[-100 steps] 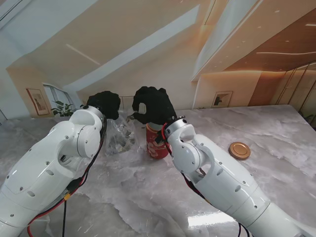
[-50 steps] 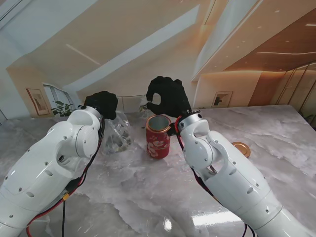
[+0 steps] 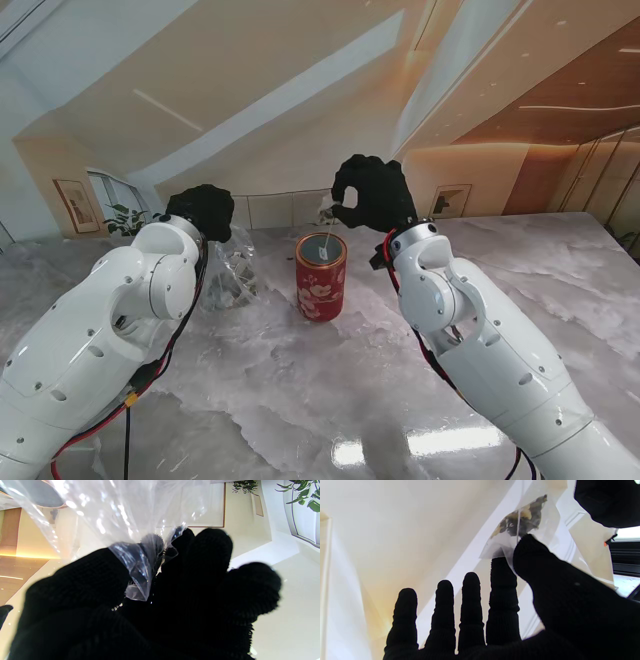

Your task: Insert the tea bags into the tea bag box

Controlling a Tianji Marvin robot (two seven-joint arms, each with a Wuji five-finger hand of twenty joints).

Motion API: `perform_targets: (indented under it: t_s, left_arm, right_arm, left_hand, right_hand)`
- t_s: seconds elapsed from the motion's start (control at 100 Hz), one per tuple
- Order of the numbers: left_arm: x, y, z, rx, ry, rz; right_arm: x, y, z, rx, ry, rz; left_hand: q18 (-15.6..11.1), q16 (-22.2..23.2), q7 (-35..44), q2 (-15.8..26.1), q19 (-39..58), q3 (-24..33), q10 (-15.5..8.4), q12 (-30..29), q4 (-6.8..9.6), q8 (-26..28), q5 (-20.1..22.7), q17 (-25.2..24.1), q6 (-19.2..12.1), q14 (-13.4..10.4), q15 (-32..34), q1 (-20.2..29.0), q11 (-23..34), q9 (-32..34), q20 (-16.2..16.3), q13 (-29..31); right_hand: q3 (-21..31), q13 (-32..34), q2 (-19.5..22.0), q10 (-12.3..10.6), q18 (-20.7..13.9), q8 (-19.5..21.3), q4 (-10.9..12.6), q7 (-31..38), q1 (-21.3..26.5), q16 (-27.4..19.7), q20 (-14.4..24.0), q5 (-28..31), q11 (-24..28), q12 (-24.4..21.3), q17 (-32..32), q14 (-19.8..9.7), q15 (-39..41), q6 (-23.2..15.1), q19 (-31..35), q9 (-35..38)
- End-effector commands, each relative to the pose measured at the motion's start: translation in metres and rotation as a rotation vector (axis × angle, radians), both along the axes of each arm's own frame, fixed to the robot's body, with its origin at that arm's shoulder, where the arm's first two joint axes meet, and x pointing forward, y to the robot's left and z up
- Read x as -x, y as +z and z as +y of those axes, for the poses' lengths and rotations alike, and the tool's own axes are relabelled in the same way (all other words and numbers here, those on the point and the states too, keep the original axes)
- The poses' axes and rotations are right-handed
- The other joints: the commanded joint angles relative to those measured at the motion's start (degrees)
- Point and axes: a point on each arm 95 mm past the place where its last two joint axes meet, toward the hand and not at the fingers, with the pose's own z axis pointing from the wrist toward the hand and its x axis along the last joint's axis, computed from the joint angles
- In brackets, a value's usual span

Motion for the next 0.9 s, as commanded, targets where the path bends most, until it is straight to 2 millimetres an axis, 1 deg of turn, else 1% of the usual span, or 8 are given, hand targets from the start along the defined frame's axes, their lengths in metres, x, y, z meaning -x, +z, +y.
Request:
perform_targets:
  t_s: [0.0,0.16,0.33,0.7,0.89]
  left_arm:
    - [0.001,0.001,-0.002,-0.002,-0.010,0.010]
    - [0.001,0.000,-0.002,-0.005,-0.011,0.012]
    - [-0.001,-0.001,-0.002,-0.008,-0.012,0.017]
    - [-0.002,-0.004,-0.001,-0.012,-0.006,0.023]
    - [-0.002,-0.005,0.000,-0.014,-0.002,0.027]
  right_arm:
    - [-0.006,-0.012,-0.004,0.027,-0.014,0.040]
    - [-0.017,-0.023,-0.004,0.042,-0.041,0.082]
    - [-0.027,-0.031,0.001,0.025,-0.062,0.126]
    - [-0.040,-0.035,0.011,0.041,-0.061,0.143]
    - [-0.046,-0.041,0.015,0.068,-0.058,0.161]
  left_hand:
    - [-4.76,0.13,1.18,-1.08,3.97,1.32,5.17,0.66,1.24,0.96,0.89,1.13,0.02,0.78,1.88,2.32,0.99,2.16,0.67,1.77]
    - [-4.68,0.13,1.13,-1.11,3.96,1.30,5.18,0.66,1.22,0.92,0.82,1.12,0.04,0.77,1.88,2.29,0.98,2.12,0.66,1.76]
    - [-4.65,0.14,1.14,-1.12,4.00,1.35,5.26,0.66,1.24,0.92,0.85,1.13,0.04,0.79,1.91,2.28,0.99,2.16,0.68,1.76]
    - [-4.66,0.14,1.19,-1.06,3.98,1.33,5.28,0.68,1.19,0.96,0.88,1.12,-0.03,0.73,1.91,2.26,1.01,2.15,0.68,1.71]
    - [-4.66,0.15,1.15,-1.09,4.00,1.33,5.21,0.69,1.20,0.93,0.84,1.13,0.02,0.73,1.93,2.27,1.02,2.18,0.69,1.73]
  right_hand:
    - [1.22,2.20,-0.88,-1.04,-0.40,0.42,0.52,-0.42,1.27,0.57,-1.02,0.52,0.48,0.36,-0.12,-1.59,0.22,-0.94,0.62,0.40]
    - [1.16,2.23,-0.79,-1.24,-0.39,0.50,0.50,-0.39,1.18,0.53,-1.02,0.28,0.35,0.31,-0.12,-1.77,0.12,-1.14,0.62,0.35]
    - [1.15,2.21,-0.76,-1.24,-0.39,0.47,0.50,-0.33,1.15,0.51,-1.03,0.05,0.33,0.31,-0.12,-1.77,0.08,-1.23,0.62,0.30]
    - [0.96,2.05,-0.61,-1.21,-0.39,0.35,0.52,-0.22,1.11,0.62,-1.05,-0.15,0.52,0.40,-0.12,-1.78,0.28,-1.64,0.63,0.11]
    - [0.90,2.04,-0.61,-1.14,-0.39,0.19,0.55,-0.25,1.03,0.64,-1.05,-0.12,0.50,0.38,-0.12,-1.72,0.31,-1.93,0.63,0.09]
